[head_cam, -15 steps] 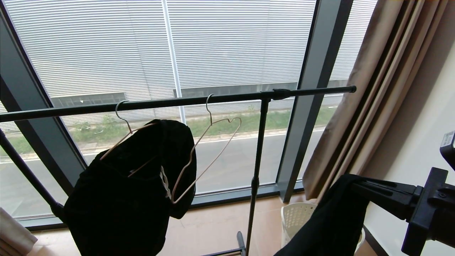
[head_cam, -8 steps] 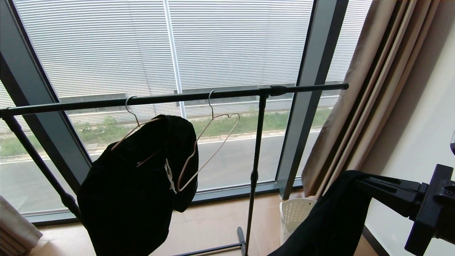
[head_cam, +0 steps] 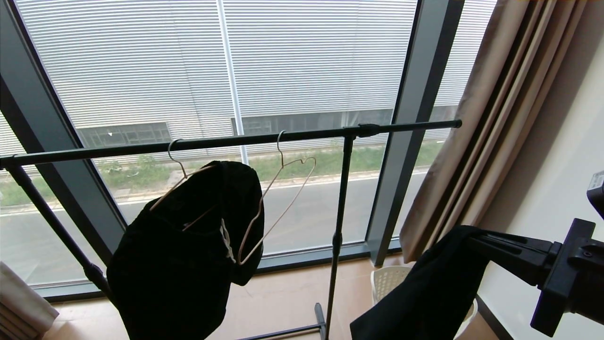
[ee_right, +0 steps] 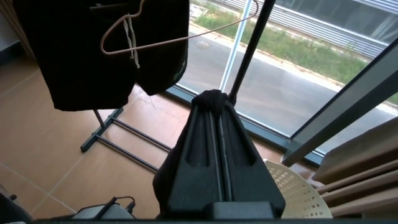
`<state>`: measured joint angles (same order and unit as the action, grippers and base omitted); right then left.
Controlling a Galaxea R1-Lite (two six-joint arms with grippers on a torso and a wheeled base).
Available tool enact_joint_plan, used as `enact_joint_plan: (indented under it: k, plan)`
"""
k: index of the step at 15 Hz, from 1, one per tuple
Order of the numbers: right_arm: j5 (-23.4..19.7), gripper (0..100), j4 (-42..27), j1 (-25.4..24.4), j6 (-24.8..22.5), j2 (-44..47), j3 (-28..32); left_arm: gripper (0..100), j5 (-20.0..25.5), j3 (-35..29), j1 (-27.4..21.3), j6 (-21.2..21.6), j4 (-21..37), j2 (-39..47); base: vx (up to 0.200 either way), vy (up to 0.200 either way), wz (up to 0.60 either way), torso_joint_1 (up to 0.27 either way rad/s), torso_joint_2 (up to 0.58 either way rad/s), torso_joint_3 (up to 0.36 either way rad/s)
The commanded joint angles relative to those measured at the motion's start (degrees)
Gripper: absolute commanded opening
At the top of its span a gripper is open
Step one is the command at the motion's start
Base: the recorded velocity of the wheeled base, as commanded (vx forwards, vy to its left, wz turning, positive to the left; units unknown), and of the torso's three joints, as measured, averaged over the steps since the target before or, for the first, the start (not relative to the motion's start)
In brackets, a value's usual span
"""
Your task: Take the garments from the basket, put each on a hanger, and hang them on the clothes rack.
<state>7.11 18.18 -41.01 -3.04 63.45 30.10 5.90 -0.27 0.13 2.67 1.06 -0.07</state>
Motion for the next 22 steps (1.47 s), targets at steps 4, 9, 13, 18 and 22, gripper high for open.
enact_joint_plan:
  k: [4, 9, 13, 18, 22]
  plan:
    - [0.19, 0, 0.11, -0.04, -2.68, 0.01, -0.48, 100, -0.01, 0.00, 0.04, -0.03, -0.01, 0.07, 0.000, 0.000, 0.00, 0.139, -0.30, -0.157]
    - [0.10, 0, 2.57, 1.55, -2.85, 0.09, -1.27, 100, -0.01, 0.00, -0.05, -0.03, -0.01, 0.07, 0.000, 0.000, 0.36, 0.014, -0.02, -0.014]
    - [0.19, 0, 2.48, 1.55, -2.94, 0.36, -1.36, 100, 0.43, -0.08, -0.05, 0.58, -0.01, 0.07, 0.000, 0.000, 0.00, 0.000, 0.00, 0.000]
    - [3.00, 0, 2.13, 1.55, -3.73, 3.26, -1.53, 100, 1.13, 0.00, 0.22, 0.93, 0.08, 7.63, 0.000, 0.000, 0.00, 0.000, 0.00, 0.000]
    - [9.15, 0, 2.65, 1.28, -3.29, 9.06, 1.45, 100, 3.50, -6.76, -1.10, -3.55, -0.27, 24.33, 0.000, 0.000, 0.00, 0.000, 0.00, 0.000]
